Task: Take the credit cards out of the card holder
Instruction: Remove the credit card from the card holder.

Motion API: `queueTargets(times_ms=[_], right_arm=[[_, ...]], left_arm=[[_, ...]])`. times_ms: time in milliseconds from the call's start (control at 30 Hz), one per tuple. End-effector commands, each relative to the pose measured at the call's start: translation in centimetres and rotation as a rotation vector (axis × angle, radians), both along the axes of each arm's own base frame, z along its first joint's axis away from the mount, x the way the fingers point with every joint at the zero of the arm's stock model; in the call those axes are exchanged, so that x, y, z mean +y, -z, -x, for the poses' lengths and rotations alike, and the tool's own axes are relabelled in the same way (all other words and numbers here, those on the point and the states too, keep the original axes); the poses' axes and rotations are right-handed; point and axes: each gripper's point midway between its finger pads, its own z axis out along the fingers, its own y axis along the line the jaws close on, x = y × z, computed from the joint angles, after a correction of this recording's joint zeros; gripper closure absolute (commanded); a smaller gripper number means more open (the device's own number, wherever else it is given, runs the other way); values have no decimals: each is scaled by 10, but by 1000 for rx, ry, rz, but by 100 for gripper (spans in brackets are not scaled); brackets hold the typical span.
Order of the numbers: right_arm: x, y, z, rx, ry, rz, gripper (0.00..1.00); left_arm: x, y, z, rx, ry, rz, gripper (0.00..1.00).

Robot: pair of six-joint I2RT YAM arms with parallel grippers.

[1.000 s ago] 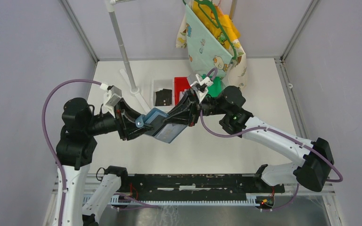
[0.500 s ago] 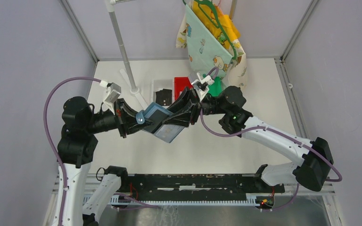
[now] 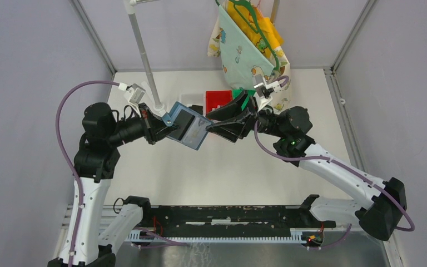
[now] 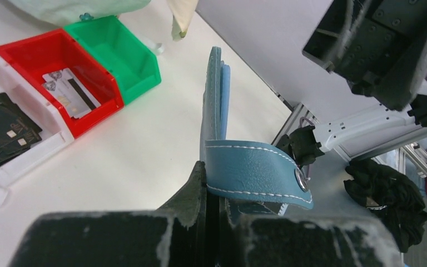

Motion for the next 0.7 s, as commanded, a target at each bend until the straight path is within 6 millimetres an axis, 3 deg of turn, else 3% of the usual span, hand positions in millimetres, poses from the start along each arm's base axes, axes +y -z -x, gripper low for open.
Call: queueTargets(times_ms=[0, 133, 667], right_arm=[[11, 7, 5, 147, -83, -81, 46], [34, 28, 6, 228, -138, -49, 48], [47, 64, -5, 365, -151, -19, 51]], left_arm=[[0, -17, -9, 15, -35, 41, 98], [-5, -19, -9, 40, 3, 63, 98], [-20, -49, 23, 35, 202, 161, 98]])
